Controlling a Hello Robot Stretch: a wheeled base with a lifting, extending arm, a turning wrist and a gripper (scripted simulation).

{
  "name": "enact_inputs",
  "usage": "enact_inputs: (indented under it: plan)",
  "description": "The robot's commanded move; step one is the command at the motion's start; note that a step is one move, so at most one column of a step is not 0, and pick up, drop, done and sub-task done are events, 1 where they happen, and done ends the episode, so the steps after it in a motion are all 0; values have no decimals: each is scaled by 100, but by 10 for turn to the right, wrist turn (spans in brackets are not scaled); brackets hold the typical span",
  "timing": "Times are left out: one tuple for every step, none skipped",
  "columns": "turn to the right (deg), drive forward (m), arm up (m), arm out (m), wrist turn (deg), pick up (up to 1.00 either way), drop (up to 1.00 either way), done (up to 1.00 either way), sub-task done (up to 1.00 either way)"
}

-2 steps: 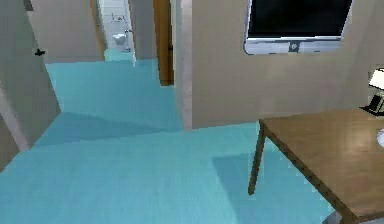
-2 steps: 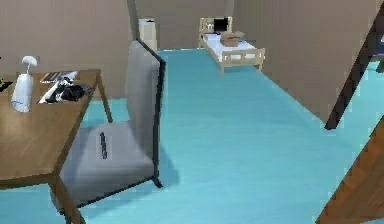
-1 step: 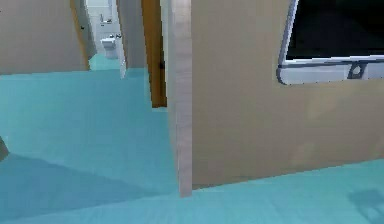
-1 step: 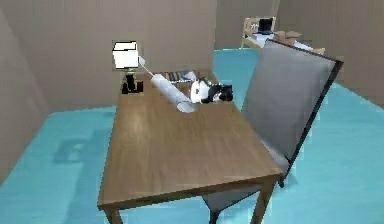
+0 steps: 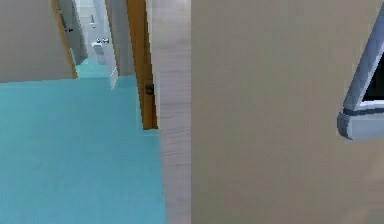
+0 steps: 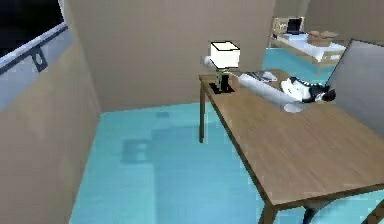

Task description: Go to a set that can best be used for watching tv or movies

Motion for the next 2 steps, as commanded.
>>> enact_inputs:
  plan:
    - [450,0,0,0,0,0,0,0,0]
    - [0,0,0,0,0,0,0,100,0]
